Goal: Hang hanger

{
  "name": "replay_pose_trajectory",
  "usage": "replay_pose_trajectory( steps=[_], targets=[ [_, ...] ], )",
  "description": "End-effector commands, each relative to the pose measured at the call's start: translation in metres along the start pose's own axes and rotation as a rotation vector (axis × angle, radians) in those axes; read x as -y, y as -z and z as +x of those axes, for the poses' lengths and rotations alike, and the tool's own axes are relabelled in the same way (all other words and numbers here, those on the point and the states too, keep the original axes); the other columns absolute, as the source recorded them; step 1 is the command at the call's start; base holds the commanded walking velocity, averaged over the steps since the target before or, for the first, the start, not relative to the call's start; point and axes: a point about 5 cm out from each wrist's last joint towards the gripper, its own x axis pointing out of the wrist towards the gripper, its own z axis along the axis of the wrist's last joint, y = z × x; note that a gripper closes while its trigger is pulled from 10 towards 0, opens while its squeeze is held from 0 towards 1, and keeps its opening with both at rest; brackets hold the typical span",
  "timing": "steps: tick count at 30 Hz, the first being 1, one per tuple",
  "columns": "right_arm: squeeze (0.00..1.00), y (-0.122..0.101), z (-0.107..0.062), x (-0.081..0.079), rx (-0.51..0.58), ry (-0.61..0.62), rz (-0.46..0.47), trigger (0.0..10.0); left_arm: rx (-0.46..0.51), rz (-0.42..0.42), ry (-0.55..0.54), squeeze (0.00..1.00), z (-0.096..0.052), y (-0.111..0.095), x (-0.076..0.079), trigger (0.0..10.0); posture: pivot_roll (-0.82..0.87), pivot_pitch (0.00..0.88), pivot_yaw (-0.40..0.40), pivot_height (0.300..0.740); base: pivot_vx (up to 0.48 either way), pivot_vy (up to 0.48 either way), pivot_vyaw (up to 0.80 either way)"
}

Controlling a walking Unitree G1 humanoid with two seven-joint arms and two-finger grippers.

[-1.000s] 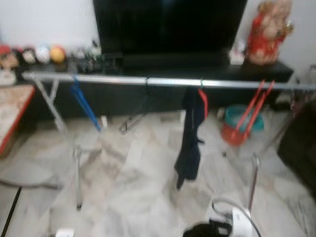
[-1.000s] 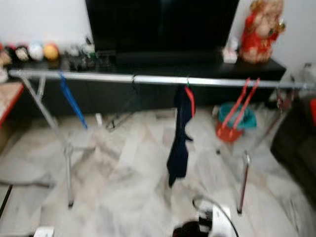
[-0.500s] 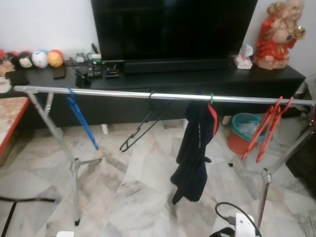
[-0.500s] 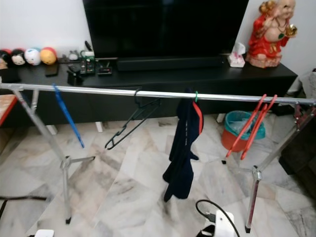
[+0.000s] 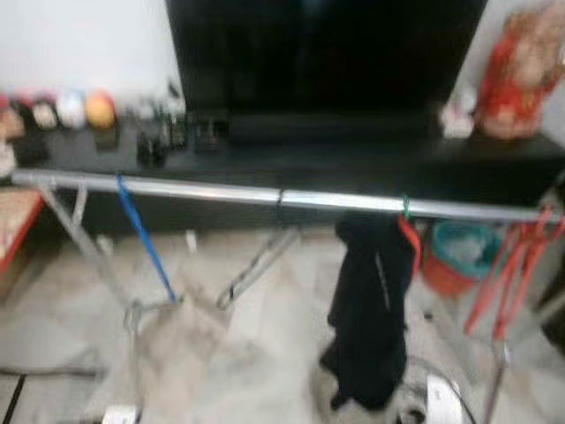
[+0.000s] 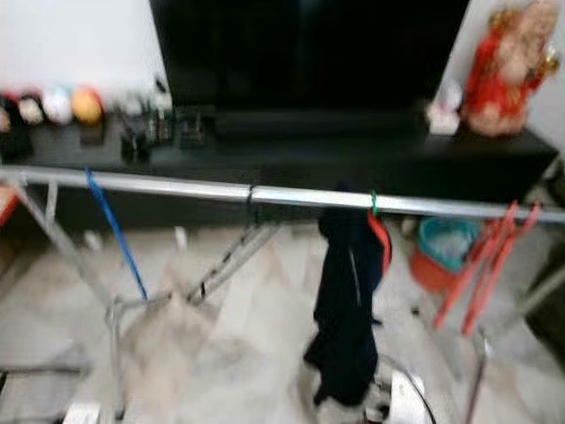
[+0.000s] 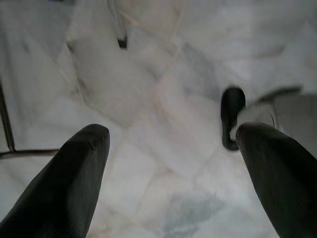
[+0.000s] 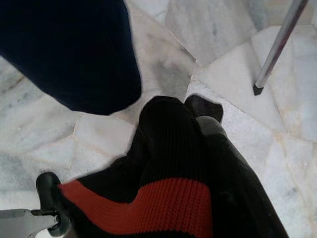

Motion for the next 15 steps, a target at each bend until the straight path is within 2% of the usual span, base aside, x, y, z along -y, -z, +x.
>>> replay_pose_trajectory(
  steps=[1,8,15],
  targets=[
    [0.0,0.0059,-0.0009,0.0082,-0.013,0.021,-0.005,10.0,-0.025,-0.001,0.009,0.0,-0.001,0.0087,0.0031,10.0,0.05,0.0,-0.009,0.74,0.0,0.0,0.0],
    [0.0,0.0068,-0.001,0.0101,-0.018,0.02,-0.015,10.0,-0.022,0.005,0.007,0.0,-0.001,0.0086,0.0028,10.0,0.05,0.0,-0.01,0.74,0.0,0.0,0.0],
    [0.0,0.0069,-0.0011,0.0144,-0.021,0.027,-0.011,10.0,0.022,0.027,0.003,0.0,-0.001,0.0039,0.0025,10.0,0.06,0.0,-0.007,0.74,0.0,0.0,0.0]
  ],
)
